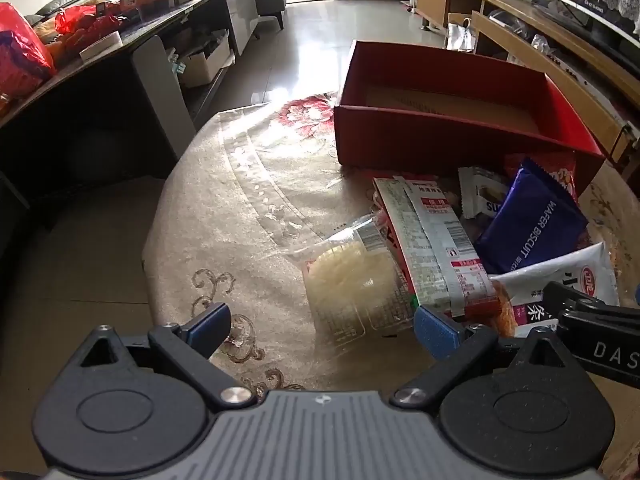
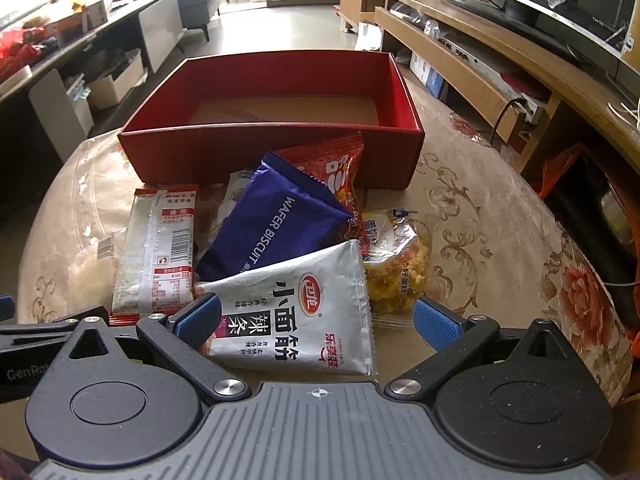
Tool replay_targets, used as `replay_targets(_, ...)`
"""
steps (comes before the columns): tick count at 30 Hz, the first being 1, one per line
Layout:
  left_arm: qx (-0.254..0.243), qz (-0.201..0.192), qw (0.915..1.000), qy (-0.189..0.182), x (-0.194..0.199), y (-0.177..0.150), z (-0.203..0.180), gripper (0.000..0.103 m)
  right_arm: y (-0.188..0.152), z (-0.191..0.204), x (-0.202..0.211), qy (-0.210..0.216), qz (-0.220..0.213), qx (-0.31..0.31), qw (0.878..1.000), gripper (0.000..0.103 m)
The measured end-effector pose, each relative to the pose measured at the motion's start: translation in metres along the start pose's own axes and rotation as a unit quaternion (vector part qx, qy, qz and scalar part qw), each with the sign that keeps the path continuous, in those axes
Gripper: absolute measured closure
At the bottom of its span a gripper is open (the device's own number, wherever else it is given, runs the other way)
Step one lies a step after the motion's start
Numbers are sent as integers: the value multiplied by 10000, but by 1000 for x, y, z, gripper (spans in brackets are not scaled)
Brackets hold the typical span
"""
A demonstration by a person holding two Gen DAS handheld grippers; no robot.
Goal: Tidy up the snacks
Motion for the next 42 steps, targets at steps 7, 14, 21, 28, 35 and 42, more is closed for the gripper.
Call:
replay_targets(7, 147, 75, 9999, 14, -5, 5, 12, 4, 3, -3, -3, -189, 60, 419, 9989, 1)
replay_targets(14, 273, 53, 9996, -87, 0, 10, 26, 4, 13, 16, -7, 316, -7, 1245, 9917, 3)
replay_targets(21, 430, 117, 9989, -140, -4, 15, 39, 4, -8, 39, -22, 1071, 525, 1993, 9726, 7)
replay_targets(28, 293, 196, 9992, -181, -5, 12, 31, 4, -60, 41, 21, 1598, 1163, 2530, 9471, 9)
replay_targets(35, 300, 218, 9990, -259, -1, 12, 30, 4, -64, 60, 41, 1509, 1014, 4124, 8927, 10)
replay_targets(42, 426, 271, 9984, -272, -6, 17, 46, 4, -63, 117, 10, 1996, 1130, 4887, 8418, 17)
Point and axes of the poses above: each gripper's, at about its wrist camera, not at the fingertips, and x roughly against the way its jaws point, z to its left, y to its top, the point moved 2 cm from there along -x, roughly the way its jaws point, and after that the axes turned 5 degrees about x, right-handed, at the moved point
